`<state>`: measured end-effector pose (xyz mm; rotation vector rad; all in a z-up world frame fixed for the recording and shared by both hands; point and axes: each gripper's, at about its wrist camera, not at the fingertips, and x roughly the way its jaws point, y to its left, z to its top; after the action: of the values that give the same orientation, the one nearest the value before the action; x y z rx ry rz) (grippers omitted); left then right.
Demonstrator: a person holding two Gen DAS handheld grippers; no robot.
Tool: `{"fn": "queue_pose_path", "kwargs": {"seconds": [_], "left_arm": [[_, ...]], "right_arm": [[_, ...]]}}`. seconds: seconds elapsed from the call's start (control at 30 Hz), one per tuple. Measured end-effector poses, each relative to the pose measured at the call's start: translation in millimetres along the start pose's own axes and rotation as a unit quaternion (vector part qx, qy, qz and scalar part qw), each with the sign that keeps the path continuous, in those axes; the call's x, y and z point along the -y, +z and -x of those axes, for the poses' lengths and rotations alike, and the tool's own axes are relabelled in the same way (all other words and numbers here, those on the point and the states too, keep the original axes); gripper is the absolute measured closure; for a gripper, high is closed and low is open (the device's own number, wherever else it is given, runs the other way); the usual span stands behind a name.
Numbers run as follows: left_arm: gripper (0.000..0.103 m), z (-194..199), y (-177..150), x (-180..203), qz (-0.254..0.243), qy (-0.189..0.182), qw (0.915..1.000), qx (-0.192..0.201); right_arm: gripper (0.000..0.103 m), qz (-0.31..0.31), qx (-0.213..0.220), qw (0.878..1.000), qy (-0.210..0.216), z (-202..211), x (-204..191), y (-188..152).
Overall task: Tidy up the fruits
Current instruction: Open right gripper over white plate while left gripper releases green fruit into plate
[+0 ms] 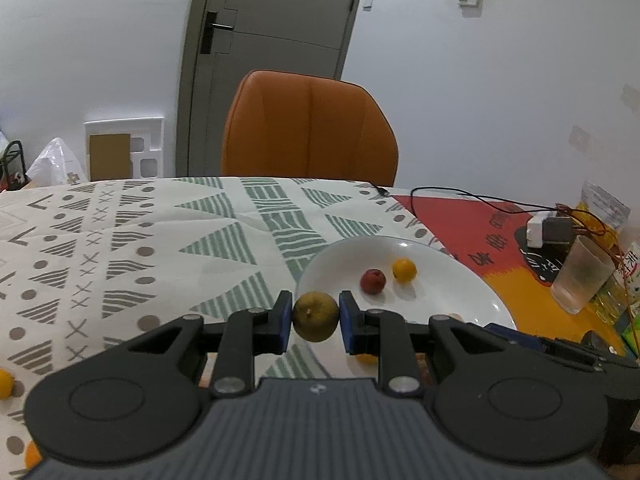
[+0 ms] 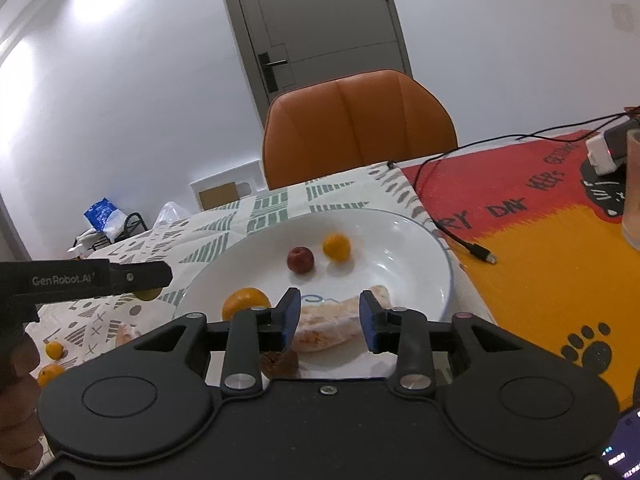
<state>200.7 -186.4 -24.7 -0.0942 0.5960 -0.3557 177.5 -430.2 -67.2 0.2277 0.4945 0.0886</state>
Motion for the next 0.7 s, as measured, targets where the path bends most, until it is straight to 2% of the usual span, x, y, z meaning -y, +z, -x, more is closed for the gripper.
{"fn": "queue_pose_path", "kwargs": {"seconds": [0.23, 0.5, 0.7], "left_arm": [[0.079, -7.9, -0.6, 9.7, -0.003, -0.004, 1.0000, -0.008], [0.074, 1.4, 0.4, 5.1, -0.001, 0.015, 0.9999, -0.006], [0.064, 13.5, -4.0, -1.2, -0.003, 0.032, 0.9995, -0.006]], "right_arm": [[0.062, 0.001, 0.004, 1.000, -0.002, 8.9, 1.7, -2.3], [0.057, -0.009, 0.003, 1.000, -0.002, 12.4, 4.1, -6.7], [0.050, -0.009, 0.008, 1.000, 0.005, 17.8, -2.4, -9.9]]}}
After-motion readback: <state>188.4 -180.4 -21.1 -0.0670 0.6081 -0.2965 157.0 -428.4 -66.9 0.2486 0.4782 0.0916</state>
